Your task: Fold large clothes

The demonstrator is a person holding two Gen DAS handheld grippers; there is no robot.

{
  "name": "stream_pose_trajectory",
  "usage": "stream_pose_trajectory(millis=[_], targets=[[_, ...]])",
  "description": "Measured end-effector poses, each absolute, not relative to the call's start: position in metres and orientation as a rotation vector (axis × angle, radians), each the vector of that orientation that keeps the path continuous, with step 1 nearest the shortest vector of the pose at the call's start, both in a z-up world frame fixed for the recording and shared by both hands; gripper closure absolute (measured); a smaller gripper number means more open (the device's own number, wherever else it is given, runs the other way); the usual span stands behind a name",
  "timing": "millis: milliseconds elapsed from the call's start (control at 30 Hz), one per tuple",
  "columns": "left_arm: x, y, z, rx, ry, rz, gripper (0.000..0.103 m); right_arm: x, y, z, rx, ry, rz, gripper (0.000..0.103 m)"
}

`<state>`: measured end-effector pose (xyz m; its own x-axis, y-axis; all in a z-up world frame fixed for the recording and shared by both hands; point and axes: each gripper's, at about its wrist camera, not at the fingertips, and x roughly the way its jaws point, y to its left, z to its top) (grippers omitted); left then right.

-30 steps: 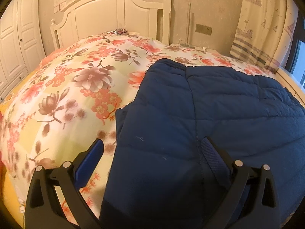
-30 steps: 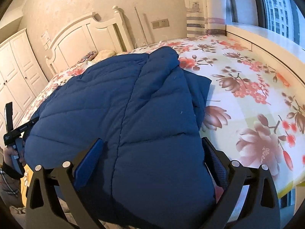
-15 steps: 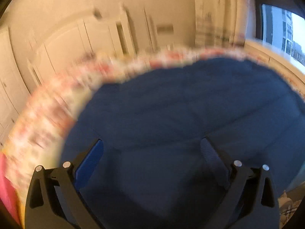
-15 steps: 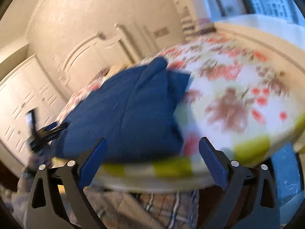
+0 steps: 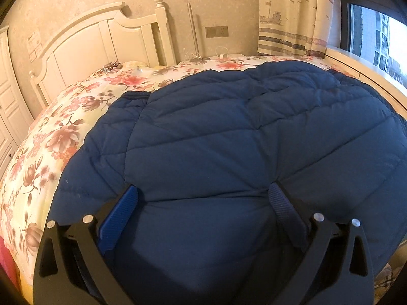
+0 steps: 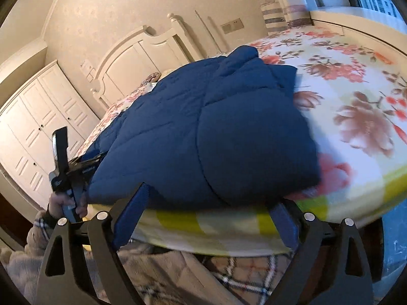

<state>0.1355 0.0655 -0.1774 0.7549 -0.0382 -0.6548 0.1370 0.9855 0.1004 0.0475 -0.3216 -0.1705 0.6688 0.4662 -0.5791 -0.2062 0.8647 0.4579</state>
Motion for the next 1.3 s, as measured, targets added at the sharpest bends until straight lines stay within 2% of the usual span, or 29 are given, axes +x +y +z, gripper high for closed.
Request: stream_pose_trajectory(millis=[100,300,333,367,400,467,500,600,700,833,933,1033,1067,1167,1300], targets=[[0.137,0.067,-0.178,0.142,0.708,-0.098,0.002,0.069,-0.31,-0.169,0.439,0.771,0.378,0.004],[0.137,0.068,-0.179,0.136,0.7,-0.09,0.002,0.115,-0.289,-0.167,0.591,0.773,0.299,0.006],[0.137,0.067,-0.179,0.134,0.7,-0.085,0.002,0.118,-0.285,-0.167,0.594,0.742,0.302,0.013],[0.137,0.067,-0.178,0.129,0.701,-0.078,0.002,0.118,-0.287,-0.169,0.609,0.707,0.3,0.028],[0.138,0.067,-0.177,0.124,0.706,-0.077,0.002,0.116,-0.289,-0.171,0.626,0.678,0.308,0.038],[0.14,0.065,-0.174,0.134,0.734,-0.08,0.002,0.11,-0.293,-0.169,0.629,0.633,0.319,0.047],[0.142,0.065,-0.169,0.127,0.76,-0.088,0.002,0.103,-0.295,-0.164,0.613,0.596,0.322,0.055],[0.145,0.066,-0.149,0.047,0.798,-0.177,0.003,0.091,-0.303,-0.152,0.595,0.544,0.344,0.057],[0.15,0.055,-0.126,0.061,0.736,-0.169,0.003,0.077,-0.311,-0.147,0.578,0.503,0.336,0.057],[0.187,0.029,-0.11,0.068,0.756,-0.178,0.002,0.058,-0.332,-0.134,0.591,0.435,0.312,0.057],[0.233,-0.009,-0.115,0.107,0.821,-0.198,0.002,0.042,-0.341,-0.122,0.55,0.396,0.288,0.057],[0.276,-0.043,-0.154,0.214,0.955,-0.16,0.002,0.031,-0.341,-0.113,0.511,0.39,0.283,0.057],[0.28,-0.043,-0.158,0.196,0.941,-0.157,0.002,0.028,-0.337,-0.11,0.474,0.39,0.279,0.057],[0.272,-0.034,-0.153,0.136,0.941,-0.167,0.003,0.027,-0.326,-0.102,0.394,0.386,0.269,0.057],[0.201,-0.014,-0.125,0.049,0.873,-0.32,0.006,0.033,-0.313,-0.094,0.32,0.372,0.266,0.057]])
